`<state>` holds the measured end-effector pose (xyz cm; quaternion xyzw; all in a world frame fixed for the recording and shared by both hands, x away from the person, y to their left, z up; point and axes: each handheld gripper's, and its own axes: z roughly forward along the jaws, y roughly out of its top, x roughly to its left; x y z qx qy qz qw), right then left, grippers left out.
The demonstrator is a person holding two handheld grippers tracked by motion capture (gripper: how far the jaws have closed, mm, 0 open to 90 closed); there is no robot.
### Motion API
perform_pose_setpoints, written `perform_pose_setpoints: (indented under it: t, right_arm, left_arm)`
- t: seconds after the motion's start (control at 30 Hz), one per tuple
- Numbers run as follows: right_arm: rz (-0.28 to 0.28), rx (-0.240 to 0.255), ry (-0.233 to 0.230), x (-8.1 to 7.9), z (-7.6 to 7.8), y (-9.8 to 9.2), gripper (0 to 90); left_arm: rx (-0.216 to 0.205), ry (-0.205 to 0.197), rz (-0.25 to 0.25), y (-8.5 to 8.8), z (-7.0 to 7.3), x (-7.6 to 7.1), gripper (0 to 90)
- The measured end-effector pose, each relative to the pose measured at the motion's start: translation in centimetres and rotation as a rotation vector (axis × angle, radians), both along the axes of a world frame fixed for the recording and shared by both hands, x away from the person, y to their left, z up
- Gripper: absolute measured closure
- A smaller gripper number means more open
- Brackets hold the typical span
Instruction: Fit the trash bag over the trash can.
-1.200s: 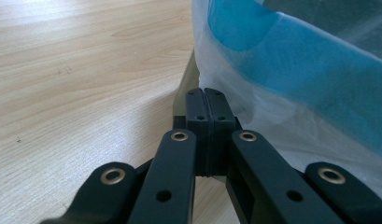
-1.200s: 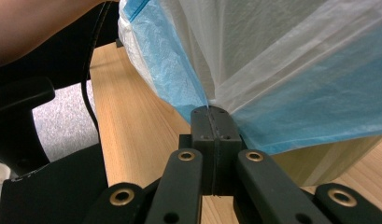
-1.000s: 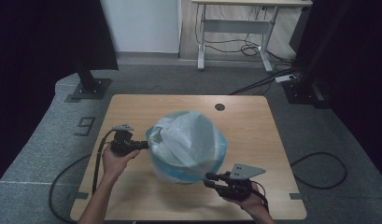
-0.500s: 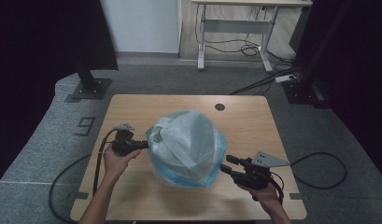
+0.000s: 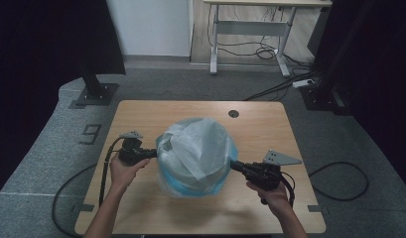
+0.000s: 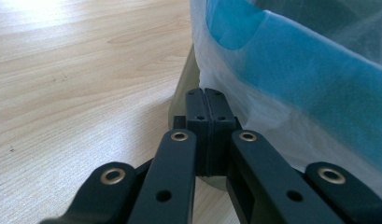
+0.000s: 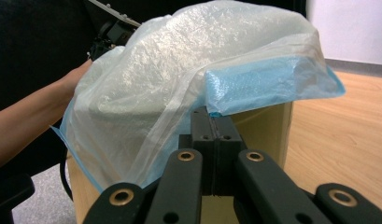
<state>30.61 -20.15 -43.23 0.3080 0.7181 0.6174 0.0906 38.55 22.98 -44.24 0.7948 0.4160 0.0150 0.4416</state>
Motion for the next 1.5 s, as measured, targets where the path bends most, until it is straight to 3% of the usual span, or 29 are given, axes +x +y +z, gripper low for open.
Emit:
perform_pose_setpoints:
  t: [0.1,0.3,0.43,0.6,0.77,0.97,1.3,1.5]
  right_arm:
    - [-0.033,-0.032,-0.002,0.0,-0.3,0.0,89.2]
    - [-0.102,-0.171,-0.023,0.0,-1.1,0.7,89.2]
    - [-0.165,-0.336,-0.019,0.9,-3.2,1.7,89.2]
    - [-0.184,-0.355,0.096,2.4,-7.3,2.3,89.3]
    - [-0.191,-0.371,0.158,3.2,-9.4,2.7,89.2]
    - [-0.177,-0.38,0.212,3.8,-10.2,2.9,89.2]
    - [-0.185,-0.366,0.224,4.3,-10.4,3.0,88.9]
    - [-0.211,-0.35,0.215,4.4,-10.2,2.4,87.1]
  left_arm:
    - [0.001,-0.001,0.003,0.1,0.0,0.0,89.4]
    - [0.01,0.001,0.009,0.1,-0.2,0.1,89.5]
    - [0.031,0.006,0.008,-0.3,-0.5,0.2,89.5]
    - [0.062,0.028,0.007,-0.9,-1.3,0.5,89.5]
    - [0.077,0.053,0.006,-0.9,-2.1,0.6,89.5]
    - [0.082,0.085,-0.004,-1.4,-3.2,1.0,89.5]
    - [0.098,0.133,-0.013,-2.3,-4.5,1.7,89.3]
    - [0.099,0.131,-0.003,-2.2,-5.2,1.8,86.5]
